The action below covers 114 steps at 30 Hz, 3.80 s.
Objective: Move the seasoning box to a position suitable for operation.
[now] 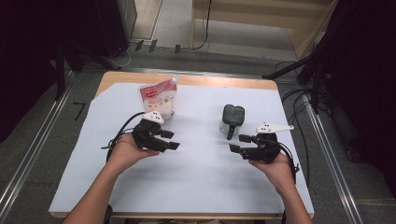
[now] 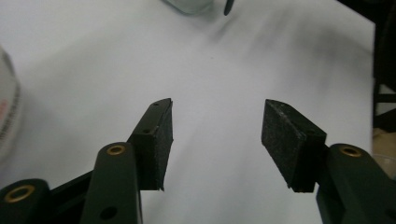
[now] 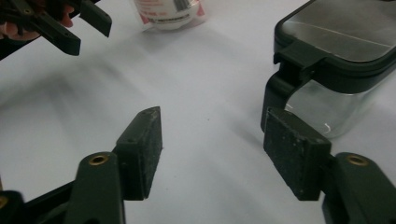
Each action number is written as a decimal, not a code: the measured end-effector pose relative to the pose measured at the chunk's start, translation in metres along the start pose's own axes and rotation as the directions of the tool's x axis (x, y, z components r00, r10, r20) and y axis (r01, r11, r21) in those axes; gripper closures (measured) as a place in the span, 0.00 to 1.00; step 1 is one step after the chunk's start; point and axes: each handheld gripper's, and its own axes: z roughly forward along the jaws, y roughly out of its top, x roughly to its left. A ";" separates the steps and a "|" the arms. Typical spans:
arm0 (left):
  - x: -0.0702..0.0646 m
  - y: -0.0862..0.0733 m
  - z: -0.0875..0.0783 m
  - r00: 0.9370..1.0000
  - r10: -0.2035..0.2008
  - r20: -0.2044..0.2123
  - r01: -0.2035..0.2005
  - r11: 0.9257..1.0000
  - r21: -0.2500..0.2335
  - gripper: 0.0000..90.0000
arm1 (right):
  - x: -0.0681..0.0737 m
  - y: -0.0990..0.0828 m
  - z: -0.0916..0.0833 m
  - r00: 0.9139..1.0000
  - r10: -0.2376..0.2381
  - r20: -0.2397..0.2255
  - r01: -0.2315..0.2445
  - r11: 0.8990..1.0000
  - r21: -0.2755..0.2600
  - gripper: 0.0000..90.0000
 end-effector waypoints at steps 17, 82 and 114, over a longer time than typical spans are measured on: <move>-0.003 0.001 0.001 1.000 0.029 -0.006 -0.029 1.000 0.000 0.41 | 0.006 -0.002 0.003 0.998 -0.045 0.044 0.044 0.999 0.014 0.37; -0.002 0.004 0.004 0.999 0.040 0.038 -0.040 0.999 0.000 0.39 | -0.017 0.044 0.093 0.751 0.316 0.580 -0.294 0.946 -0.135 0.02; -0.001 0.004 0.004 0.999 0.029 0.033 -0.029 1.000 0.001 0.39 | -0.023 0.036 0.098 0.759 0.223 0.612 -0.215 0.973 -0.088 0.18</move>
